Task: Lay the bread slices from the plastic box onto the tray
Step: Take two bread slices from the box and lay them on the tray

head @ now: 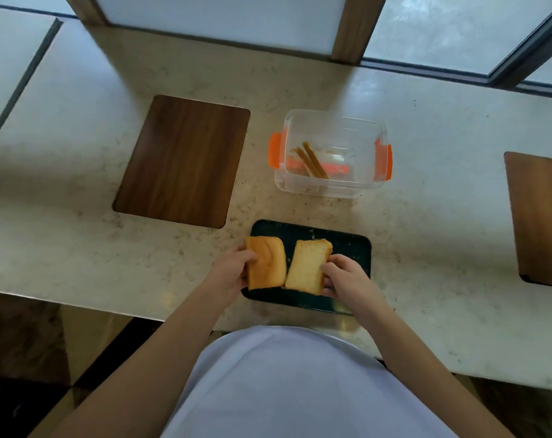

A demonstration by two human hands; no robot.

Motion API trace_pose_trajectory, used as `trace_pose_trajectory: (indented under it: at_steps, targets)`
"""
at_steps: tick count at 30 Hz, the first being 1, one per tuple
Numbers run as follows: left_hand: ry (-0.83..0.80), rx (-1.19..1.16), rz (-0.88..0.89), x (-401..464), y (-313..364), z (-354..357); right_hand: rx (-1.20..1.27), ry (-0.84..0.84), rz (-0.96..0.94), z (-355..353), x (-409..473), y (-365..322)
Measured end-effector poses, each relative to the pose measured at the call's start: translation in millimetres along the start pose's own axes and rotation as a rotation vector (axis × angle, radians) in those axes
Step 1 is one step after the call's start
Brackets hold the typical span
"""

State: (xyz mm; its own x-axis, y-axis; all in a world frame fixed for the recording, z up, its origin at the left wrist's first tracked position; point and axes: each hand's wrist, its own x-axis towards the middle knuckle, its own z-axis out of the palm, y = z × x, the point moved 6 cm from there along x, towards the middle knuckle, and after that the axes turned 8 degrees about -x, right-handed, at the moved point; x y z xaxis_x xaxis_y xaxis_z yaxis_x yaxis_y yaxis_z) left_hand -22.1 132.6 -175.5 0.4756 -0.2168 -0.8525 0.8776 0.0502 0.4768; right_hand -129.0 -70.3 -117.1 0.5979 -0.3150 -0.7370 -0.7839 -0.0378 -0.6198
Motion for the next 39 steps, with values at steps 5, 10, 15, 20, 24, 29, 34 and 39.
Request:
trace_pose_trajectory:
  at_steps: [5,10,15,20,24,29,34,39]
  targets:
    - [-0.030,-0.104,-0.043,6.2,11.1,3.1,0.039,0.022,0.057,-4.2,-2.3,10.1]
    - [0.141,-0.243,-0.115,11.1,3.5,-4.1,0.118,0.032,0.095,-8.5,-2.0,20.2]
    - [0.126,-0.472,-0.104,13.0,-3.7,8.0,0.151,0.044,0.102,-13.5,-1.9,24.7]
    - [0.062,-0.527,-0.143,12.0,-17.9,31.4,0.160,0.028,0.107,-16.6,-2.2,27.1]
    - [0.145,-0.495,-0.205,8.4,-28.2,30.4,0.160,0.047,0.102,-20.8,-3.5,31.4]
    - [0.187,-0.550,-0.161,7.6,-26.7,32.1,0.147,0.058,0.091,-23.6,-5.0,38.8]
    - [0.218,-0.585,-0.112,6.0,-23.3,35.6,0.161,0.047,0.088,-23.5,-6.6,43.2]
    - [0.226,-0.611,-0.099,5.0,-24.0,35.8,0.156,0.055,0.092,-24.1,-5.0,48.0]
